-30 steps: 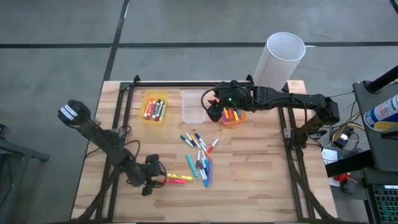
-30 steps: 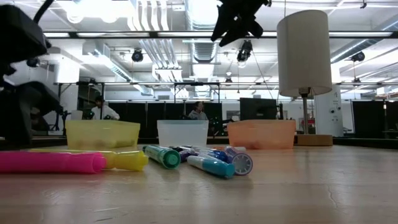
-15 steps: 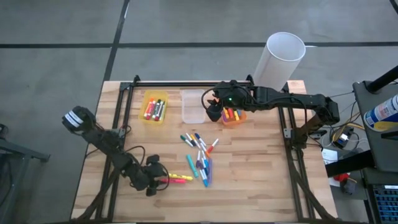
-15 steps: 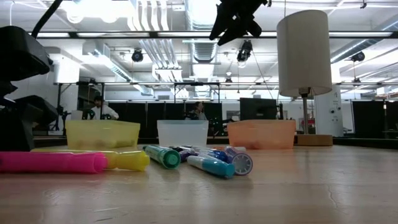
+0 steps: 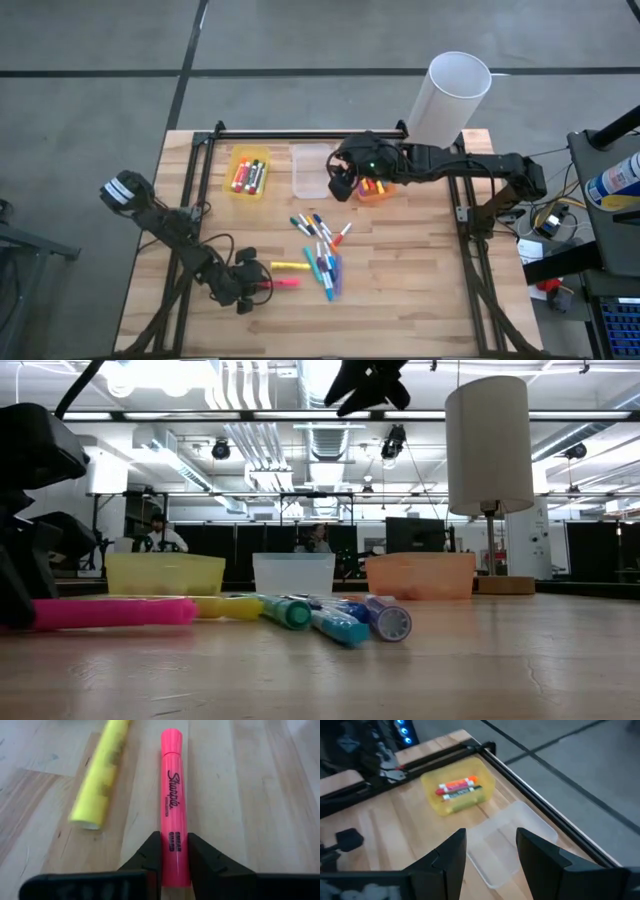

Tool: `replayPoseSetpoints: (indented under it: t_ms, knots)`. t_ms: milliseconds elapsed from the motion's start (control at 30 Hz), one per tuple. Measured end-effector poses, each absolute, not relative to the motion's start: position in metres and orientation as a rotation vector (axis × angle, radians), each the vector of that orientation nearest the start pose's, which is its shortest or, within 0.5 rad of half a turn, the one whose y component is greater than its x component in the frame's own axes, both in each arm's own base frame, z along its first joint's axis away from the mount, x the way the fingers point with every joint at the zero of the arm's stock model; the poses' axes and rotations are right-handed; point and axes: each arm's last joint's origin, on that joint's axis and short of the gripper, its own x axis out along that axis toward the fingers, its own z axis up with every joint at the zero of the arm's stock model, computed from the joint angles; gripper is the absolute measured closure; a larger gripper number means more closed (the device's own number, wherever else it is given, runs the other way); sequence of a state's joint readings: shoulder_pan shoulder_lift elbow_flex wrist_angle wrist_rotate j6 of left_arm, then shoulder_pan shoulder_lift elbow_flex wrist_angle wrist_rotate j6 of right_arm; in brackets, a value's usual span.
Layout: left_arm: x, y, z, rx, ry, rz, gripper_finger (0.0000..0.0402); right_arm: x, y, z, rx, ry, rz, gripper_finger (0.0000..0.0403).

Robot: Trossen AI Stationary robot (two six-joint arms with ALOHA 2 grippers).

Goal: Pick & Place Markers
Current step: Put the large pink highlighter pen into the orange bin

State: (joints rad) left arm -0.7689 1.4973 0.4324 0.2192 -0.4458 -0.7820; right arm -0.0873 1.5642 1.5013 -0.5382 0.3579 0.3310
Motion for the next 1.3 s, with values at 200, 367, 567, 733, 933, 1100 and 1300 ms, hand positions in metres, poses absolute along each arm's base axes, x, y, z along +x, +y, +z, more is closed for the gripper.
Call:
replayPoseSetpoints:
  t_ms: [200, 367, 567, 733, 933, 1100, 1300]
  knots:
    - [0.181, -0.154, 0.123, -0.251, 0.638, 0.004, 0.0344, 0.349, -0.015, 0.365, 0.171, 0.465, -0.427, 0.0234]
    - [0.181, -0.15, 0.139, -0.221, 0.514, 0.071, 0.0343, 0.352, 0.014, 0.369, 0.126, 0.434, -0.267, 0.0234]
    - [0.177, -0.141, 0.168, -0.227, 0.343, 0.16, 0.0342, 0.351, 0.051, 0.372, 0.04, 0.389, -0.144, 0.0234]
    - [0.171, -0.134, 0.2, -0.232, 0.195, 0.181, 0.0341, 0.35, 0.07, 0.363, 0.001, 0.381, -0.084, 0.0234]
    - [0.161, -0.124, 0.233, -0.244, 0.063, 0.143, 0.034, 0.356, 0.077, 0.339, 0.086, 0.444, -0.017, 0.023]
    - [0.153, -0.116, 0.249, -0.254, 0.005, 0.133, 0.034, 0.374, 0.087, 0.322, 0.141, 0.419, 0.108, 0.0208]
    - [0.148, -0.111, 0.256, -0.267, -0.027, 0.13, 0.0339, 0.397, 0.09, 0.304, 0.142, 0.343, 0.142, 0.0183]
